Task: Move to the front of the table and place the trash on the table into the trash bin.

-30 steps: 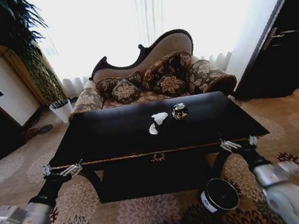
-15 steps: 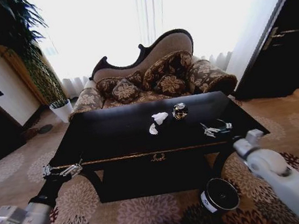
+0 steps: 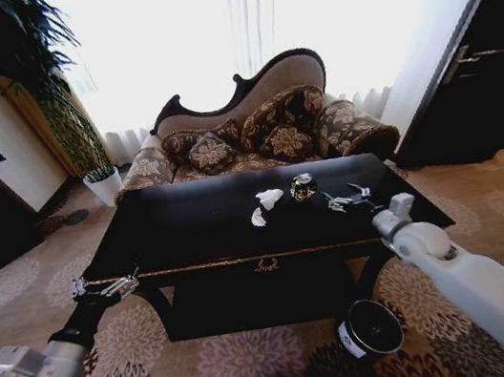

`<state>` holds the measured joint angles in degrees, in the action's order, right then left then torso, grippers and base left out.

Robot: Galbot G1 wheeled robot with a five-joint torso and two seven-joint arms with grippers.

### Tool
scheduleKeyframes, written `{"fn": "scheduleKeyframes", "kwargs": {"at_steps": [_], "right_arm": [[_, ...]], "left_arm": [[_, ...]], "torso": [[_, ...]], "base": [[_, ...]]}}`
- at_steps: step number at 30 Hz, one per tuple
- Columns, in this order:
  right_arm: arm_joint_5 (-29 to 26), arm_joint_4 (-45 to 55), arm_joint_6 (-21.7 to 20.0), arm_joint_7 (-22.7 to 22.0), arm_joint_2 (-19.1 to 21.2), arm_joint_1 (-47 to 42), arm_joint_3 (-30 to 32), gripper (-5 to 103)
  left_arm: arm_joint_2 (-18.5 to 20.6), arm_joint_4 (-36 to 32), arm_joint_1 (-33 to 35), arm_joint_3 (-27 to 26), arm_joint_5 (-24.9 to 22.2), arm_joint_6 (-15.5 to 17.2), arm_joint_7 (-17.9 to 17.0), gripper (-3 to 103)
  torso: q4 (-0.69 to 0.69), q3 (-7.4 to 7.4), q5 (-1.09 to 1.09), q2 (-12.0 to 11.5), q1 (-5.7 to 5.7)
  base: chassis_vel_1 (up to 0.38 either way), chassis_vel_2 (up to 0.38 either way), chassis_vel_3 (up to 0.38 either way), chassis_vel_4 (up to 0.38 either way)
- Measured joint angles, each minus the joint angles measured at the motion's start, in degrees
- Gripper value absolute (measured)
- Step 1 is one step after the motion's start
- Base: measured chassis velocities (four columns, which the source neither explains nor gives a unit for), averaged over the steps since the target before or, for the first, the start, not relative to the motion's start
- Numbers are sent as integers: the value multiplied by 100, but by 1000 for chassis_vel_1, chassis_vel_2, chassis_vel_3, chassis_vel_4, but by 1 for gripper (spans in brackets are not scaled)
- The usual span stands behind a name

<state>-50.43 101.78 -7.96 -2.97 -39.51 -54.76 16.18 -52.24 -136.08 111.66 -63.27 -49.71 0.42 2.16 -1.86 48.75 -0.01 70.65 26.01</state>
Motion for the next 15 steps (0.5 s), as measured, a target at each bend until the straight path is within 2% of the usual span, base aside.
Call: {"fn": "scheduleKeyframes", "kwargs": {"at_steps": [15], "right_arm": [[63, -789, 8, 114, -155, 1066, -852, 100]], "left_arm": [[0, 0, 0, 0, 0, 0, 0, 100]], "torso": [[-1, 0, 0, 1, 0]], "base": [[0, 0, 0, 0]]}}
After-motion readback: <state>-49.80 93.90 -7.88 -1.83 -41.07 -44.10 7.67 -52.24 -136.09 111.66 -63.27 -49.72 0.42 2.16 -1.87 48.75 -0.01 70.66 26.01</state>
